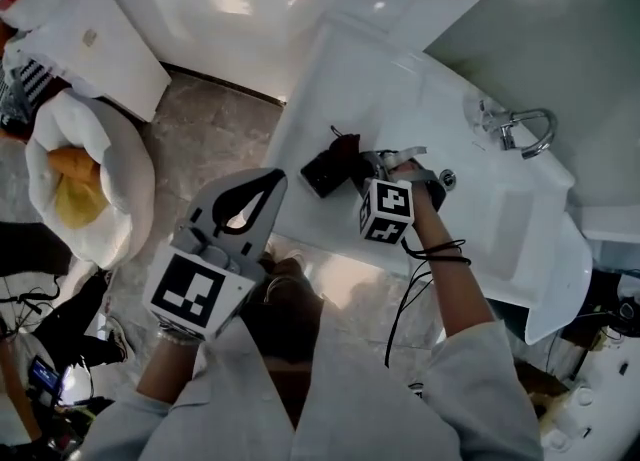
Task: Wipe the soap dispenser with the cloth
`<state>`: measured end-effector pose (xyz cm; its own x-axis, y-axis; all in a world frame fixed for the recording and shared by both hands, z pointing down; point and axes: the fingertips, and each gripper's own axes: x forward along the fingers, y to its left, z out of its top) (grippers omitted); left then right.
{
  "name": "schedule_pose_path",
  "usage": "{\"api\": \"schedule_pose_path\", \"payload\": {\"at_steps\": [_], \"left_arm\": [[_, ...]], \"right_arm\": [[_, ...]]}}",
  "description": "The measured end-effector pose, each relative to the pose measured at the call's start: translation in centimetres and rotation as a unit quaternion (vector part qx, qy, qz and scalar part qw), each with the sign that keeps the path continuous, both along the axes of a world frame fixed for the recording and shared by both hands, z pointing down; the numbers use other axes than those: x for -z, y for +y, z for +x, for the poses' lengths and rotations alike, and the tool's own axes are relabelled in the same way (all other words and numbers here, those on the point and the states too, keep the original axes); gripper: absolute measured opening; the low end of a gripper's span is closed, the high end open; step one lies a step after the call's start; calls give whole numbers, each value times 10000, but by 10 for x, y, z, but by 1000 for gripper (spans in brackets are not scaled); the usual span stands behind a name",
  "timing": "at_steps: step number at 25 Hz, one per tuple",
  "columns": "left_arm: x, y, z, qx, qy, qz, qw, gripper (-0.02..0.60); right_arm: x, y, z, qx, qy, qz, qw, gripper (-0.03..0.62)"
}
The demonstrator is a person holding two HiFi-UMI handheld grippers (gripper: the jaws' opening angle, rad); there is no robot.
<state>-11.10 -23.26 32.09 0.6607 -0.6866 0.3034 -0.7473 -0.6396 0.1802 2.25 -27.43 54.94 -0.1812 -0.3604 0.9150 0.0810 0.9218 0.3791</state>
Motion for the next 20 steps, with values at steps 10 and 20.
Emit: {"api": "schedule_pose_path", "payload": {"at_steps": [10,20], "left_arm": [[3,6,3,-90,44,19,9999,5],[11,5,10,-228,73,161,9996,5]], "right_arm": [[38,-4,32,-2357,-1425,-357,9607,83],[133,12,6,-2822,-2174,187,9342,83]]}}
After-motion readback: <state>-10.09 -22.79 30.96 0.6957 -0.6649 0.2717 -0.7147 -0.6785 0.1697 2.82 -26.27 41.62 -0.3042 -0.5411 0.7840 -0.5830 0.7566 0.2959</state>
